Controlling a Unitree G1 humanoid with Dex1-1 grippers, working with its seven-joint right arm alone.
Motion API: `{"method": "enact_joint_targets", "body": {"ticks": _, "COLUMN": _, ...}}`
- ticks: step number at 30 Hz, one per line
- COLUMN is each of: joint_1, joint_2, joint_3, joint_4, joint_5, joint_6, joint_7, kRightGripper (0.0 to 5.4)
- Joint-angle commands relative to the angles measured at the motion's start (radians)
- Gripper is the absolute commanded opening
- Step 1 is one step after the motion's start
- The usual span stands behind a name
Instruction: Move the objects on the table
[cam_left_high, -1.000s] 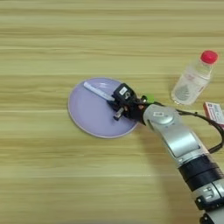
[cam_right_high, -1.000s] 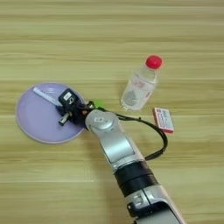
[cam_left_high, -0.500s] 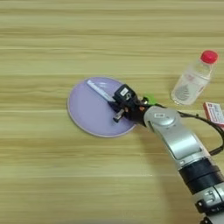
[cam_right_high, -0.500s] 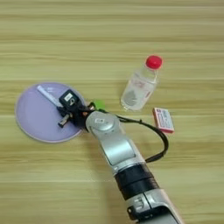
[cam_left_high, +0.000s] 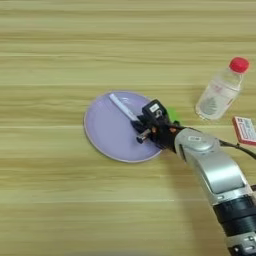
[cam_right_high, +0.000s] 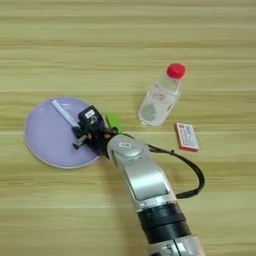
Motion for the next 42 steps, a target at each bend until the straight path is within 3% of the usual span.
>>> {"method": "enact_joint_targets", "body": {"ticks": 1, "joint_1": -0.060, "joint_2": -0.008, "joint_3": -0.035, "joint_4": -0.066, "joint_5": 0.014, "joint_6": -0.008, "joint_7": -0.022, "kRightGripper": 0.77}}
{"method": "enact_joint_targets", "body": {"ticks": 6, "joint_1": -0.065, "joint_2": -0.002, "joint_3": -0.049, "joint_4": -0.091, "joint_5": 0.023, "joint_6": 0.004, "joint_7": -0.026, "kRightGripper": 0.77}}
{"method": "enact_joint_targets", "body": {"ticks": 12, "joint_1": -0.052, "joint_2": -0.035, "joint_3": -0.116, "joint_4": -0.196, "joint_5": 0.042, "joint_6": 0.036, "joint_7": -0.034, "kRightGripper": 0.77}}
{"method": "enact_joint_targets", "body": {"ticks": 22, "joint_1": 0.055, "joint_2": -0.082, "joint_3": -0.262, "joint_4": -0.280, "joint_5": 0.069, "joint_6": 0.050, "joint_7": -0.052, "kRightGripper": 0.77}}
{"method": "enact_joint_targets", "body": {"ticks": 33, "joint_1": 0.166, "joint_2": -0.095, "joint_3": -0.361, "joint_4": -0.259, "joint_5": 0.084, "joint_6": 0.027, "joint_7": -0.063, "kRightGripper": 0.77}}
{"method": "enact_joint_targets", "body": {"ticks": 42, "joint_1": 0.183, "joint_2": -0.098, "joint_3": -0.386, "joint_4": -0.181, "joint_5": 0.083, "joint_6": -0.008, "joint_7": -0.063, "kRightGripper": 0.76}}
